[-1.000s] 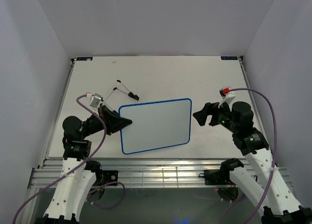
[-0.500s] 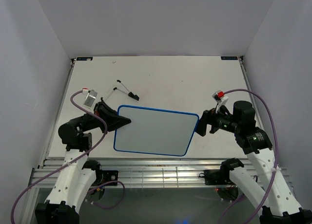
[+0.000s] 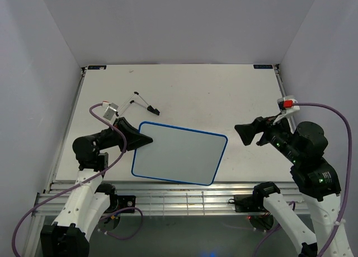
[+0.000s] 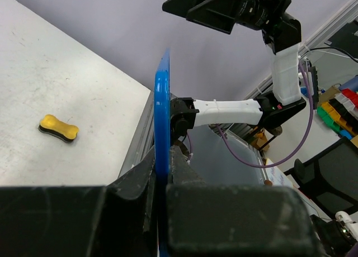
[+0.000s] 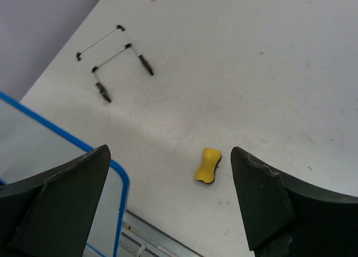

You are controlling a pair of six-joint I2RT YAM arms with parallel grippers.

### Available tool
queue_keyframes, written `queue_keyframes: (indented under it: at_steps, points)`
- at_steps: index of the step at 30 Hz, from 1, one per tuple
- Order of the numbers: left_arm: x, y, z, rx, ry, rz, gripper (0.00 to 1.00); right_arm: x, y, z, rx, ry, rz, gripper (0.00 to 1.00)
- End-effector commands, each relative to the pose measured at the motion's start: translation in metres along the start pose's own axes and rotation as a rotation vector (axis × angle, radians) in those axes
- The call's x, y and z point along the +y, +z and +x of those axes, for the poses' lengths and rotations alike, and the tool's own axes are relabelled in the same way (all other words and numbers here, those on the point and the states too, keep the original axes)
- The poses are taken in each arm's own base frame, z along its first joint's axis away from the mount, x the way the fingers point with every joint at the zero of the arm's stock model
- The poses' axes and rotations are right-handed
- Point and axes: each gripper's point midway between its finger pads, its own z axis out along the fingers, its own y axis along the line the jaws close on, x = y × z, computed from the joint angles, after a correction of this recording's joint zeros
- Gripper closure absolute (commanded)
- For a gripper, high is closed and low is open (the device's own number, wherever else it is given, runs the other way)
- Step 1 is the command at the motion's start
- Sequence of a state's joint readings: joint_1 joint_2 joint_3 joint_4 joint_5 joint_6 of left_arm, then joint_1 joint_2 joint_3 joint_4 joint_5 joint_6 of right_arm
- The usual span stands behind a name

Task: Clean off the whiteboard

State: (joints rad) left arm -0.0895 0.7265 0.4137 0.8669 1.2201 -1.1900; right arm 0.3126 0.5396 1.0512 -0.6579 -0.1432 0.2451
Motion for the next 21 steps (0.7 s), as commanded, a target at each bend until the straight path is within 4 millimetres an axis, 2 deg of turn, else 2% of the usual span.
queue_keyframes:
  at_steps: [1,4,7,9,17,20,21]
  points:
    - [-0.01,0.003,-0.016,-0.05,0.049,0.007,1.0,0.052,-0.003,0.012,0.127,-0.034,-0.319,0.07]
    - [-0.013,0.004,-0.02,-0.06,0.048,0.008,1.0,0.077,-0.014,0.021,0.162,-0.051,-0.492,0.07]
    - [-0.015,0.005,-0.025,-0.069,0.04,0.008,1.0,0.092,-0.029,0.023,0.159,-0.07,-0.596,0.08]
    - [-0.017,0.006,-0.028,-0.078,0.045,0.014,1.0,0.096,-0.032,0.025,0.165,-0.07,-0.625,0.08]
    - [-0.036,0.005,-0.033,-0.104,0.05,0.093,1.0,0.085,-0.008,0.056,0.26,-0.018,-0.625,0.12]
    - [-0.039,0.005,-0.034,-0.114,0.051,0.112,1.0,0.099,-0.011,0.053,0.239,0.015,-0.731,0.17]
    - [-0.038,0.006,-0.035,-0.116,0.048,0.115,1.0,0.104,-0.014,0.061,0.261,0.041,-0.79,0.21]
